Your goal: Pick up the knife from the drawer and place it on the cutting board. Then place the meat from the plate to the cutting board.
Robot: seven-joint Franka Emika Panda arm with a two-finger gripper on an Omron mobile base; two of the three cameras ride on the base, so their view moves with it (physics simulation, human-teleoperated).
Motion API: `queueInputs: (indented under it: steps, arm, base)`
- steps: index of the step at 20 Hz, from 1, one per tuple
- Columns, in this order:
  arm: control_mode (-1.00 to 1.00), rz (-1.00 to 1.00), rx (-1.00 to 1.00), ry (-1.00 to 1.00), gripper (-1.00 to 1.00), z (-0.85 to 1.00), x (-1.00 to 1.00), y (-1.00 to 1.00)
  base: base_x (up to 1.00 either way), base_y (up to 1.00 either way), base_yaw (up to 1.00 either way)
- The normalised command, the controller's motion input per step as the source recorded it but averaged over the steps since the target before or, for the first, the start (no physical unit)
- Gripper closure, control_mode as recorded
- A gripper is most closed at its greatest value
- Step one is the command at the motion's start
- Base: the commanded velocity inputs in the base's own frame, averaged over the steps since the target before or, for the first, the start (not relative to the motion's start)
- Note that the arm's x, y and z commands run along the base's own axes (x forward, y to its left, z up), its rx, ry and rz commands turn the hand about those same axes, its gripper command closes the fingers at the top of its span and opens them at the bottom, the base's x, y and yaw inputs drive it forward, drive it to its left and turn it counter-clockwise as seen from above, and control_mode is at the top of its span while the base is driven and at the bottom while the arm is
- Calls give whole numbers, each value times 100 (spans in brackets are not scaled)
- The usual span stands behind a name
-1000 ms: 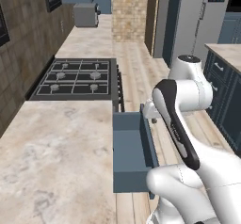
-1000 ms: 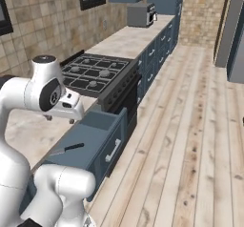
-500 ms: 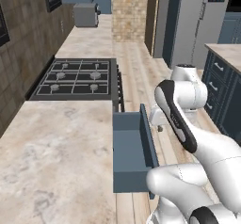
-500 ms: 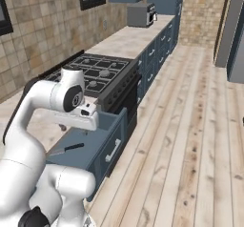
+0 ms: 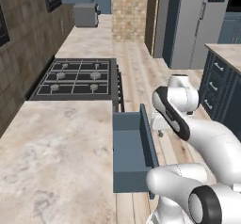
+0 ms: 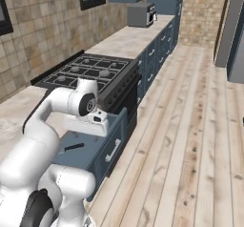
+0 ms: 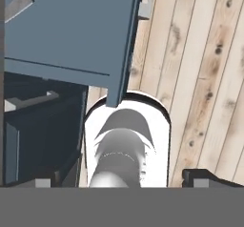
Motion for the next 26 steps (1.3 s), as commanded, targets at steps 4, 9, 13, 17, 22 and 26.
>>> queueInputs:
  steps: [4,9,13,17,22,26]
  arm:
    - [-100,0,0,13,-100,-26,49,0]
    - [-100,0,0,9,-100,-34,54,0]
    - [-100,0,0,0,-100,-33,40,4]
    - [-100,0,-2,0,-100,-24,33,0]
    - [-100,0,-1,4,-100,-33,23,0]
    - [-100,0,0,2,-100,-46,29,0]
  base:
    - [0,0,0]
    - [0,0,0]
    - [0,0,0]
    - [0,0,0]
    - [0,0,0]
    - [0,0,0]
